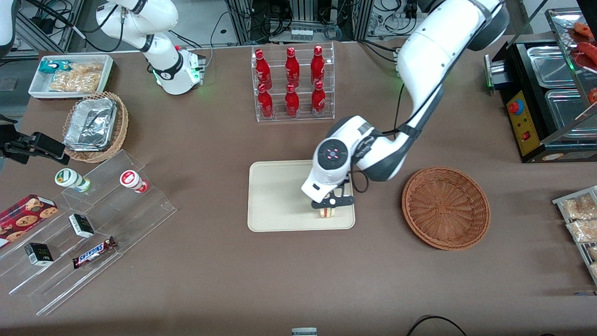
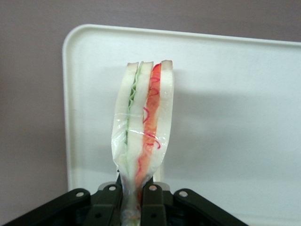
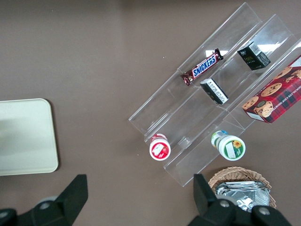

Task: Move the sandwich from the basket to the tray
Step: 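Lower the sandwich onto the tray and open the left gripper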

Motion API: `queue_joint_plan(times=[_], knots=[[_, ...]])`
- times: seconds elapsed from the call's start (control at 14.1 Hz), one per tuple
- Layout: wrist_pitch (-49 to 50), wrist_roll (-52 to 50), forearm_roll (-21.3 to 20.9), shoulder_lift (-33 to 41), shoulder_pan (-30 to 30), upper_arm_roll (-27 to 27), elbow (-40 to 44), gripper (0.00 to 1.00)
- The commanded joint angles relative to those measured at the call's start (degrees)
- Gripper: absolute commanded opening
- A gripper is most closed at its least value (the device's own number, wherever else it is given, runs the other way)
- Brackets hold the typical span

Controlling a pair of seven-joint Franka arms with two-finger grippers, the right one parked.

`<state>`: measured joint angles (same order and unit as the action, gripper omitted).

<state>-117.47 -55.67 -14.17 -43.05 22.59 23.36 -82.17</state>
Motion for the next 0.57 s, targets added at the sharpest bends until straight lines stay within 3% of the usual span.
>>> queue_joint_plan(times=[0.0,0.28,0.35,0.49], knots=[[-1.3,-5.4,-1.5,-3.5,2.8,-0.4,4.4,0.1],[-1.4,-5.7,-1.3,-6.2,5.2,-0.3,7.0,0.14],[-2.7,-5.2,-1.1,-6.6,5.1,-0.3,6.9,0.27],[-5.9,-4.7,-0.8,-6.7,4.4,-0.2,6.5,0.99]])
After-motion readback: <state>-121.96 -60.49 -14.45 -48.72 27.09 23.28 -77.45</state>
